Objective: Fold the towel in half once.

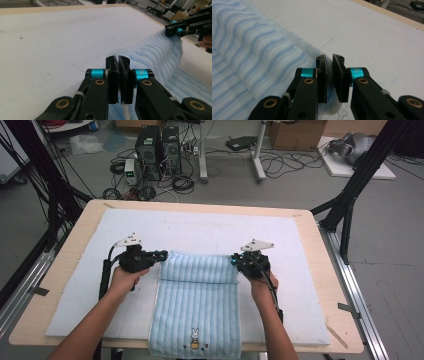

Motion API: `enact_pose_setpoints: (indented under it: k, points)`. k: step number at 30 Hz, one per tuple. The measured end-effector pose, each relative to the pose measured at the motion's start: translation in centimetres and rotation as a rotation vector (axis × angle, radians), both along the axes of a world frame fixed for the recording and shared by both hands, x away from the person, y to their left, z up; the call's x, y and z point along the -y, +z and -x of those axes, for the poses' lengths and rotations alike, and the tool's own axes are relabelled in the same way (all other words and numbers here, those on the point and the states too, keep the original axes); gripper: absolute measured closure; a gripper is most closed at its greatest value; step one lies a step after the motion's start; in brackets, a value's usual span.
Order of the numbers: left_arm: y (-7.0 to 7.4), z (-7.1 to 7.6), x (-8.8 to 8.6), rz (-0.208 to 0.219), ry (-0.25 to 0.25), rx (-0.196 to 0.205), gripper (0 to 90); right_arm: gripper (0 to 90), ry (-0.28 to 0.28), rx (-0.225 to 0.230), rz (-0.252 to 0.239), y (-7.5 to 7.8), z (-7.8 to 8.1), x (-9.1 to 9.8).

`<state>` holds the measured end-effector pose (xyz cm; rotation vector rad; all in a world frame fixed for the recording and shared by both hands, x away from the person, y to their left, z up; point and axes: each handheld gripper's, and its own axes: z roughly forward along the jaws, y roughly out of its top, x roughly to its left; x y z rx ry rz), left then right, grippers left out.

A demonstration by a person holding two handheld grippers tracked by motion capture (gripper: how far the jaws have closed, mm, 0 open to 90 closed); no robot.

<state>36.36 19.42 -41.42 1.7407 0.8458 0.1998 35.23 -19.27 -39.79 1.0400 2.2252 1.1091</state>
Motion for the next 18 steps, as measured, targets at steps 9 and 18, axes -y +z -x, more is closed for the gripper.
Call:
enact_pose_setpoints:
  k: [9, 18]
  points:
    - [-0.9, 5.0, -0.8, 0.035, -0.036, -0.003, 86.2, 82.2, 0.045, 0.017, -0.056, -0.6, 5.3, 0.6]
    - [-2.2, 8.4, -0.5, -0.004, -0.08, -0.02, 86.0, 82.1, 0.066, 0.007, -0.057, -1.8, 9.5, 1.0]
